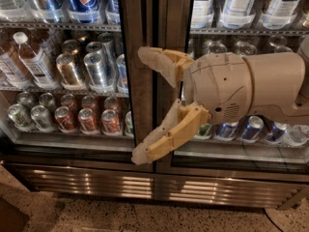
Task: Open left fridge door
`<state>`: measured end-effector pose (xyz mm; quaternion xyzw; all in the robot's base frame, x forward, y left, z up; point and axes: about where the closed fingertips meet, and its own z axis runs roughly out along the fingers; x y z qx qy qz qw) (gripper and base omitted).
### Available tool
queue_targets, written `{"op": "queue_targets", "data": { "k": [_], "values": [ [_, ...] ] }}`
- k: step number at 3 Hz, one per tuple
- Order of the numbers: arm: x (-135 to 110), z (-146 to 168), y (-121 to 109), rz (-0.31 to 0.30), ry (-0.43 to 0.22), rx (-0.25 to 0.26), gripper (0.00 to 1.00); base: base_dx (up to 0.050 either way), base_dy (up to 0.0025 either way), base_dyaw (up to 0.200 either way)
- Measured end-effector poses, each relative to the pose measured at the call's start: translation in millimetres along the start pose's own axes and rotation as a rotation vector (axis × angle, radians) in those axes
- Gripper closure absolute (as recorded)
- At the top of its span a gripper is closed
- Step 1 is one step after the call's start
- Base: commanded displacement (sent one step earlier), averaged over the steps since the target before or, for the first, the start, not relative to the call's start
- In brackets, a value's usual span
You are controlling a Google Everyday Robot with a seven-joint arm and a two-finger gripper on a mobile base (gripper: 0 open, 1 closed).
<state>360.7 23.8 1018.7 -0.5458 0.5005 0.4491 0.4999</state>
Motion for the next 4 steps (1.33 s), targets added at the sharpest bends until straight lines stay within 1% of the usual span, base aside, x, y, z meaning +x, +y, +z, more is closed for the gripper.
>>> {"op": "queue_targets", "data": {
  "k": [1,2,3,4],
  "values": [
    [0.0,0.0,0.0,0.000,0.000,0.000,0.00,0.000,0.00000,0.000],
    [-3.9,-0.9,-7.4,0.014,-0.003,0.008,0.00,0.000,0.00000,0.000],
    [-14.4,-4.2,-27.8,0.034,0.028,0.058,0.00,0.000,0.00000,0.000],
    [-21.0,-2.9,-41.7,0.051,0.054,0.091,0.00,0.000,0.00000,0.000]
  ]
}}
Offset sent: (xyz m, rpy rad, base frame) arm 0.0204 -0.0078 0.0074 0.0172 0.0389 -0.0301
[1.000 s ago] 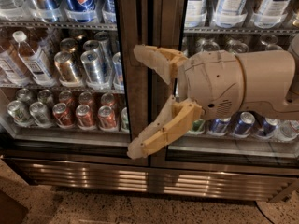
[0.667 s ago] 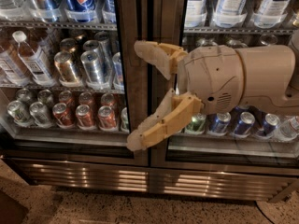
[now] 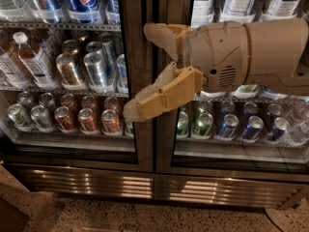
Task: Open left fridge door
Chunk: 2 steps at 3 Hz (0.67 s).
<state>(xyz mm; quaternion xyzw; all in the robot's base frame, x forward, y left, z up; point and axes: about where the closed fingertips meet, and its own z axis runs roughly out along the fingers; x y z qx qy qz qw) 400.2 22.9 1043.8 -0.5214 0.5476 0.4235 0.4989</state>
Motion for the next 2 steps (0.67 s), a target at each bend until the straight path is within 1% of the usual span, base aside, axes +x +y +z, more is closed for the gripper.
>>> {"op": "queue_targets", "data": {
  "k": [1,2],
  "values": [
    [15.9,4.0,-6.1,0.032,0.004,0.000,0.00,0.000,0.00000,0.000],
    [15.4,4.3,-5.9,0.032,0.004,-0.001,0.00,0.000,0.00000,0.000]
  ]
}}
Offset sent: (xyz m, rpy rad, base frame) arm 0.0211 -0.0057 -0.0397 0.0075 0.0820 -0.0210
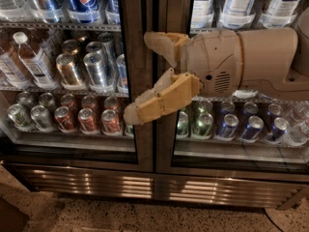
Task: Open left fridge door
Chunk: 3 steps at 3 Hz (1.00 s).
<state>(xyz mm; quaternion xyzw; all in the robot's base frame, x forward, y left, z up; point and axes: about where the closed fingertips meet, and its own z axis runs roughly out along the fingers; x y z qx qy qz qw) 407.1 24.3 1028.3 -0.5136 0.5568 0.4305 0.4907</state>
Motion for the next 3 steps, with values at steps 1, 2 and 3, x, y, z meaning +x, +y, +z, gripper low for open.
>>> {"op": "queue_targets", "data": {
  "k": [1,2,3],
  "values": [
    [-11.1,-1.8,-13.6,0.011,-0.002,0.025,0.00,0.000,0.00000,0.000],
    [-22.4,-4.4,-25.9,0.016,0.017,0.070,0.00,0.000,0.00000,0.000],
    [-22.4,-4.3,-25.9,0.016,0.017,0.070,0.00,0.000,0.00000,0.000]
  ]
}}
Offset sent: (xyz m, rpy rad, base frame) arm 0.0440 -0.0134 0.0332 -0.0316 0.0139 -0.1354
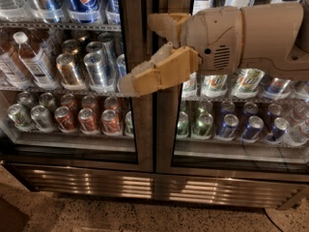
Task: Open left fridge door
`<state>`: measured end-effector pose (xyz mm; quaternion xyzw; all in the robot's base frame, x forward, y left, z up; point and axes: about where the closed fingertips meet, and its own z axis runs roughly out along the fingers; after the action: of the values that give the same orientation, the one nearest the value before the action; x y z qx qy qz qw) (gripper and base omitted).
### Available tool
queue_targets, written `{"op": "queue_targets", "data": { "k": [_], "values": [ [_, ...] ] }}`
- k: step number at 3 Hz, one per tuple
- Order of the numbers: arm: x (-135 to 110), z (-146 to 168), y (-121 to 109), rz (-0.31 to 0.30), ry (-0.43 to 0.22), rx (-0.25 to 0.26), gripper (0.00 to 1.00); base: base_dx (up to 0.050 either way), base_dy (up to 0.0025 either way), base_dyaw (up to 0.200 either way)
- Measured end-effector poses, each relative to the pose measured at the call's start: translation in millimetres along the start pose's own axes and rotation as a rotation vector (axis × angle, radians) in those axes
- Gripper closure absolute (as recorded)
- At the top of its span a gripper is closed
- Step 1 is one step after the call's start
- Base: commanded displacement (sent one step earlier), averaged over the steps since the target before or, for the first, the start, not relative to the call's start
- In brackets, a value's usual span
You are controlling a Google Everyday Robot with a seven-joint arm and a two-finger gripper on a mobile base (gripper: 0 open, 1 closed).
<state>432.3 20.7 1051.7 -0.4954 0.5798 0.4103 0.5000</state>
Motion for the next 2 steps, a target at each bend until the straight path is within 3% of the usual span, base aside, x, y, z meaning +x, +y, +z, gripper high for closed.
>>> {"op": "queue_targets", "data": {
  "k": [1,2],
  "values": [
    [21.6,3.5,-6.3,0.051,0.002,0.001,0.00,0.000,0.00000,0.000],
    [21.6,3.5,-6.3,0.051,0.002,0.001,0.00,0.000,0.00000,0.000]
  ]
}}
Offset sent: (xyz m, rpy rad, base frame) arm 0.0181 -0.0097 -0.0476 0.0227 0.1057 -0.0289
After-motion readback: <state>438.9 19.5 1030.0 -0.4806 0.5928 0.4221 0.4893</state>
